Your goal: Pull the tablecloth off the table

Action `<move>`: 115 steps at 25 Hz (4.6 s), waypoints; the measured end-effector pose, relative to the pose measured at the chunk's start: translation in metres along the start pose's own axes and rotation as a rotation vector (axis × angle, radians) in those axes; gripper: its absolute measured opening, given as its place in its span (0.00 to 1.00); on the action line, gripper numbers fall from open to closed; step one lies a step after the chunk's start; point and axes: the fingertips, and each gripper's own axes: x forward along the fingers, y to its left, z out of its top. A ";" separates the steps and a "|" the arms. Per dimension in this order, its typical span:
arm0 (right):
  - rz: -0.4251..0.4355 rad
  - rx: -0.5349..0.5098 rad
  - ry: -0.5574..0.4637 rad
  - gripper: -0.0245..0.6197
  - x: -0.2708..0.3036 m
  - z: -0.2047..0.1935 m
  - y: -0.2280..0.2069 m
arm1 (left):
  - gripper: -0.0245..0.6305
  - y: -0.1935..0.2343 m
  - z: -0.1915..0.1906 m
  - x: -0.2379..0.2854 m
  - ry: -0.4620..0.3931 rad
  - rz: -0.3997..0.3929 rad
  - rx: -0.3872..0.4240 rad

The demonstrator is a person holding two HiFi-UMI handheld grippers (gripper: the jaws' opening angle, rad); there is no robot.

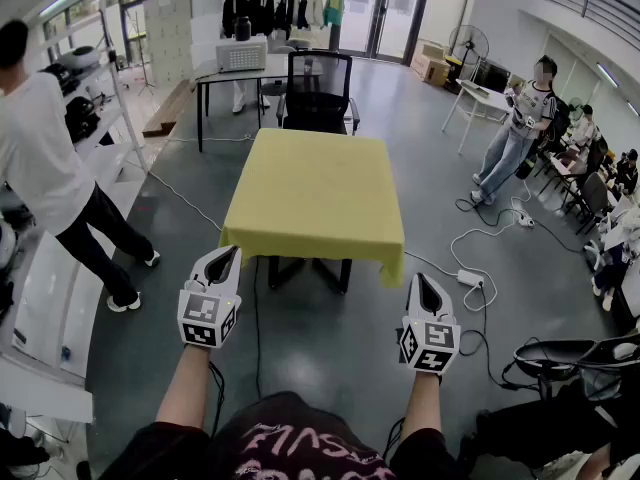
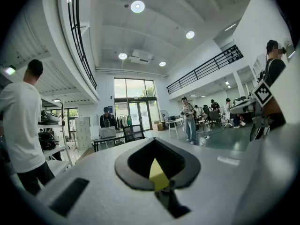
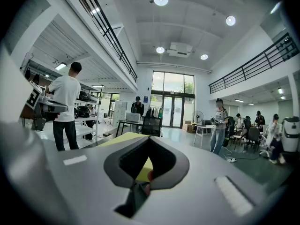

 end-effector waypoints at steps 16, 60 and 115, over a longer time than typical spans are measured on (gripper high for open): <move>0.015 -0.011 -0.030 0.06 -0.008 -0.003 -0.007 | 0.05 -0.030 -0.011 -0.002 0.026 -0.026 0.009; 0.084 -0.069 0.074 0.06 0.220 -0.046 -0.039 | 0.05 0.036 -0.066 0.221 0.121 -0.037 -0.007; 0.554 -0.522 0.579 0.18 0.680 -0.174 -0.065 | 0.22 0.209 -0.253 0.627 0.669 -0.432 0.301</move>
